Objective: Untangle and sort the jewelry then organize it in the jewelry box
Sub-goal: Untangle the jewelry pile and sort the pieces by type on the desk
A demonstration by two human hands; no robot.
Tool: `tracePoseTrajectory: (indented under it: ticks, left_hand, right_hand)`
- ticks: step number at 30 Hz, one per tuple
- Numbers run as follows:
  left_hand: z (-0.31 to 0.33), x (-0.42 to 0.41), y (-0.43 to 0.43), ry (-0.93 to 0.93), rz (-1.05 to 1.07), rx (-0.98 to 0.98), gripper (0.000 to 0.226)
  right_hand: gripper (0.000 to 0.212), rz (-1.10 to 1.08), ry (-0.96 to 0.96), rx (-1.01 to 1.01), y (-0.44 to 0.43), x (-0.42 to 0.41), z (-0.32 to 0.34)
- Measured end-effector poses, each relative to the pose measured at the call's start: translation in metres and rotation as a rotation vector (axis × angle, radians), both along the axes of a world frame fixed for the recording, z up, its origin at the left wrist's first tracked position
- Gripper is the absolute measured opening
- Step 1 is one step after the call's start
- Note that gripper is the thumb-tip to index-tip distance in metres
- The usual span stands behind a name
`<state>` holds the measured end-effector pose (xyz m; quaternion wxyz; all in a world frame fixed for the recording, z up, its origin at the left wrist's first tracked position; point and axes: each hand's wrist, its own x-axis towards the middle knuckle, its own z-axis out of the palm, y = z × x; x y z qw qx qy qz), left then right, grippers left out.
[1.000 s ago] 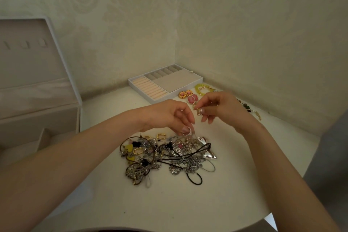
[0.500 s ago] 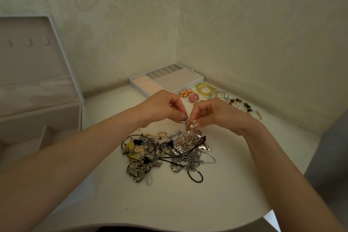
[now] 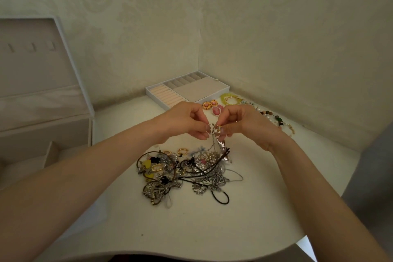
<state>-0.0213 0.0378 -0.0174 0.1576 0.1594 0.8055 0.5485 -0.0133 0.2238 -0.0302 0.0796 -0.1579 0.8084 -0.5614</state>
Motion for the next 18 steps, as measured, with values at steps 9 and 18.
tracePoseTrajectory:
  ticks: [9,18]
  left_hand:
    - [0.0041,0.0025,0.0028,-0.011,0.06,0.085,0.014]
    - [0.0085,-0.0003,-0.0026,-0.061,-0.023,-0.003,0.011]
  right_hand:
    - [0.026,-0.068,0.014,-0.059,0.0019,0.0009,0.0031]
    - [0.026,-0.077,0.019,-0.1,0.0014,-0.0015,0.0004]
